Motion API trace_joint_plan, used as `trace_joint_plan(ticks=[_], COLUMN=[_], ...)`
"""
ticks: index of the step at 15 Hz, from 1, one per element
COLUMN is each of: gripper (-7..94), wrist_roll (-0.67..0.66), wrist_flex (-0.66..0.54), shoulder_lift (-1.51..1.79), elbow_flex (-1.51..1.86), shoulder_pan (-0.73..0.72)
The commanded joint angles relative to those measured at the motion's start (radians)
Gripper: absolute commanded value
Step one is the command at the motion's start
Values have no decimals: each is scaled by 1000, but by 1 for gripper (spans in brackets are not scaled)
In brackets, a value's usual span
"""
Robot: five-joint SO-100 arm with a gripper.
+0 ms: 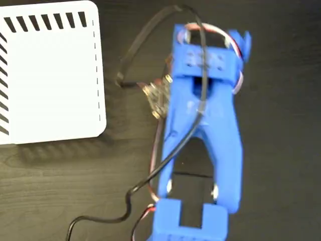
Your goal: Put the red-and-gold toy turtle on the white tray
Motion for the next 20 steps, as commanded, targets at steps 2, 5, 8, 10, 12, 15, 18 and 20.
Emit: trace_joint_plan(ticks=[2,5,8,10,12,15,18,20], gripper=[0,0,0,0,0,0,0,0], wrist_roll=[153,229,275,379,479,566,611,634], wrist_flex=[130,201,212,222,225,270,272,272], shoulder_lift=[206,212,219,147,104,9,-115,-176], elbow_flex=[-245,-337,-359,-453,-518,-669,-796,-842], shoulder_pan=[-44,-89,-143,-233,-350,-479,-566,-600])
